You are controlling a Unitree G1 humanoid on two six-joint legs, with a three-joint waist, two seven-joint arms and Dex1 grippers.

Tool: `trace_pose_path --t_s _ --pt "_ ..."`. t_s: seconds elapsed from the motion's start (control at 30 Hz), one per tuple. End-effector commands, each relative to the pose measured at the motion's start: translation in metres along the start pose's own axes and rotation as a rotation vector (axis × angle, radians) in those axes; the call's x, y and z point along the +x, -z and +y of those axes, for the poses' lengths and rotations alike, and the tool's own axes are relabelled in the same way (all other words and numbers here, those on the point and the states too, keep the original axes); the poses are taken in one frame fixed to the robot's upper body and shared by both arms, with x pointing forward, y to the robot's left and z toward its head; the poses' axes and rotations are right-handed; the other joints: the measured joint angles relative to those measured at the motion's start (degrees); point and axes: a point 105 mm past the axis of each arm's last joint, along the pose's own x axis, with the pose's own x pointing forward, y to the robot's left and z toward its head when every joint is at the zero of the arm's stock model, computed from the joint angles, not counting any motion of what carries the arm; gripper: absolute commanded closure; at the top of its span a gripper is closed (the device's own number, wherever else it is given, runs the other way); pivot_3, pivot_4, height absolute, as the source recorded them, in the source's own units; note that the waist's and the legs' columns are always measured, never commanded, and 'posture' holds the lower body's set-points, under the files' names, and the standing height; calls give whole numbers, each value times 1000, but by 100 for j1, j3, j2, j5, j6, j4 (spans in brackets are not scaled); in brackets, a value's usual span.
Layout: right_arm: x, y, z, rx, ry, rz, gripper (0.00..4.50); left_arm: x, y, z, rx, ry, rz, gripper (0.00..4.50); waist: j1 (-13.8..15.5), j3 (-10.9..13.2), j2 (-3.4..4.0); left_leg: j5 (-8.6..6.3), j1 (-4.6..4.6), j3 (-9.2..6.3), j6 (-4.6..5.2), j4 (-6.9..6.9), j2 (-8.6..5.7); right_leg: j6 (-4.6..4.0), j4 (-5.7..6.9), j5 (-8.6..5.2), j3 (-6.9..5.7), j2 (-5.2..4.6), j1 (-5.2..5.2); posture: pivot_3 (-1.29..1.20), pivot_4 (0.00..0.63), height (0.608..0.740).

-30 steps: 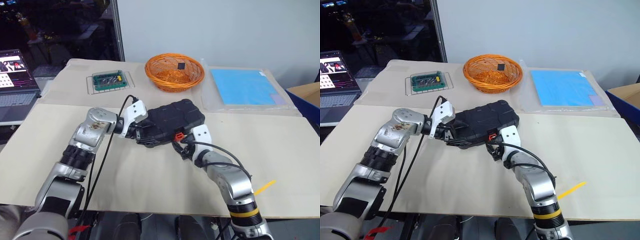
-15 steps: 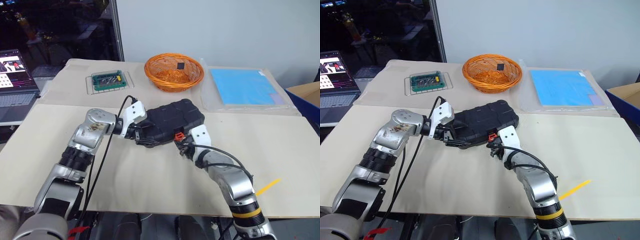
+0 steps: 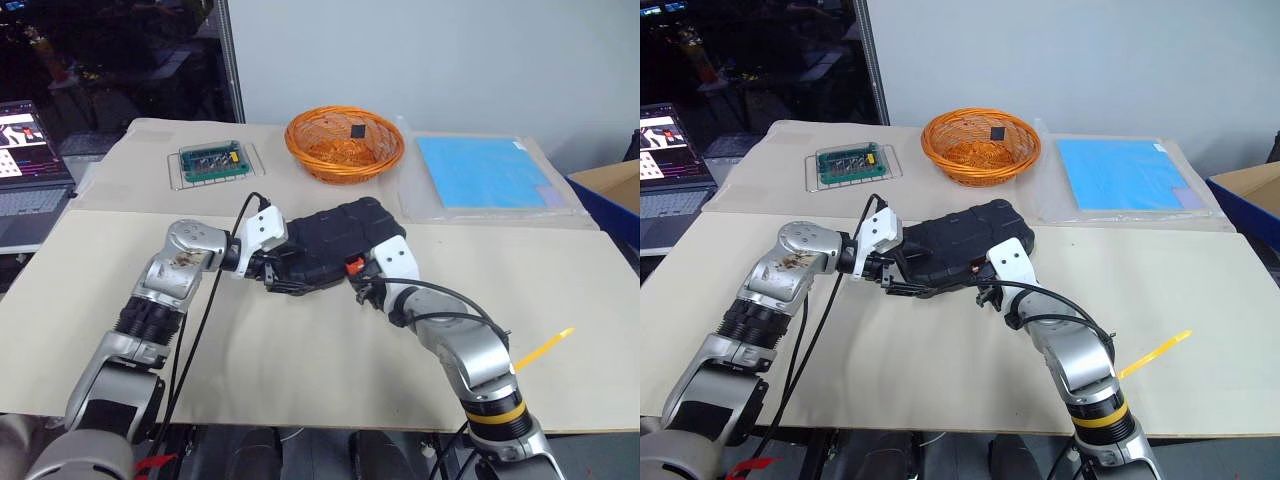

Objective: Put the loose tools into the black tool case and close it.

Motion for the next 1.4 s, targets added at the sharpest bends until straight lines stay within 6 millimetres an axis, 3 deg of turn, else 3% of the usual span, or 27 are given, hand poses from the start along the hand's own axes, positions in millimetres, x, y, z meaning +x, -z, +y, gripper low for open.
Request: trace_pose_path --t_s 0.03,0.07,0.13,0.2,0.4,0.43,0.57,0.67,0.9,1.03,1.4 --pt "-3 -33 -1 7 -29 -119 3331 9 24 -7 -52 37 70 0 1 0 0 0 2 0 0 0 0 1 1 0 0 0 1 0 150 740" --pt "-4 -34 -4 6 -17 -124 3331 9 24 -6 -52 38 70 0 3 0 0 0 5 0 0 0 1 2 3 -1 0 1 2 0 150 740" --pt "-9 -31 -5 1 -21 -112 2303 10 25 -7 -56 37 69 0 3 0 0 0 5 0 0 0 1 2 6 -1 0 1 2 0 150 740" --pt "-19 -27 1 18 -67 -104 1774 10 25 -7 -61 36 67 0 10 -1 2 0 9 0 0 0 1 3 6 -1 1 1 4 0 150 740" --pt "-42 -24 -7 22 -44 -132 1774 11 28 -6 -72 25 63 0 27 -4 3 0 9 0 0 0 0 2 3 -3 1 0 8 0 150 740" --pt "-45 -24 -9 22 -36 -145 2319 11 28 -6 -73 24 63 0 32 -4 3 0 9 0 0 0 1 1 3 -3 0 0 8 0 150 740" --pt "-49 -34 -10 133 -30 -239 3542 11 29 -4 -75 19 64 0 29 -7 6 0 10 1 0 0 1 9 3 -7 2 0 9 0 150 740" --pt "-39 -34 -10 138 -24 -265 4459 11 30 -3 -77 15 64 0 25 -10 10 0 24 0 -1 0 2 28 4 -19 1 1 18 0 150 740" --pt "-7 -25 -13 130 37 -319 4459 11 34 -2 -82 8 63 0 12 -11 10 -2 59 3 -2 -2 3 31 -10 -23 0 -2 56 0 150 740" --pt "11 2 -4 85 9 -225 4459 11 35 -2 -83 6 62 0 11 -13 9 -1 60 3 -2 -6 3 30 -11 -22 1 -3 57 0 150 740" --pt "29 58 12 -63 -28 -59 4459 11 39 -4 -93 -1 63 0 -21 -123 -48 -22 167 17 -36 -68 9 -20 -41 -44 8 -7 101 0 150 740"
